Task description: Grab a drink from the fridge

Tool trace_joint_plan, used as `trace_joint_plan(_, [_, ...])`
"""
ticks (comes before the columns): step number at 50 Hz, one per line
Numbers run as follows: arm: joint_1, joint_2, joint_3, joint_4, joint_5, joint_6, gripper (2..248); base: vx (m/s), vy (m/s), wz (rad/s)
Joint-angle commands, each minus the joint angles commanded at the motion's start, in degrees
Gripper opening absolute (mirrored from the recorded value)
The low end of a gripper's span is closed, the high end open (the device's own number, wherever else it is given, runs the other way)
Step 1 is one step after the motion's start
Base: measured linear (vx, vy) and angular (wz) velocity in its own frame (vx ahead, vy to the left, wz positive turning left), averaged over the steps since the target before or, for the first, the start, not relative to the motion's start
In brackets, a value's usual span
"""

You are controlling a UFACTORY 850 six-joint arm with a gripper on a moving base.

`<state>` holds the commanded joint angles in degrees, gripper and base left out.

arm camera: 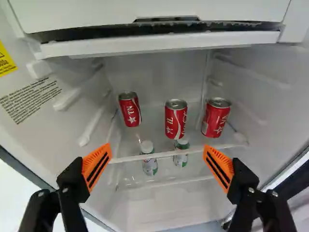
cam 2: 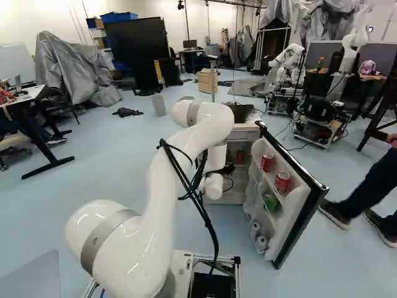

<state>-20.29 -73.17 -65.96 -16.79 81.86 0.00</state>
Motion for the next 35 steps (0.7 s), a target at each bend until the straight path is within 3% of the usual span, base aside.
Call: trace_joint_plan(35, [-0.57, -4.96, -9.68, 0.0, -4.26, 0.0, 247, 0.0, 0.0, 0.0])
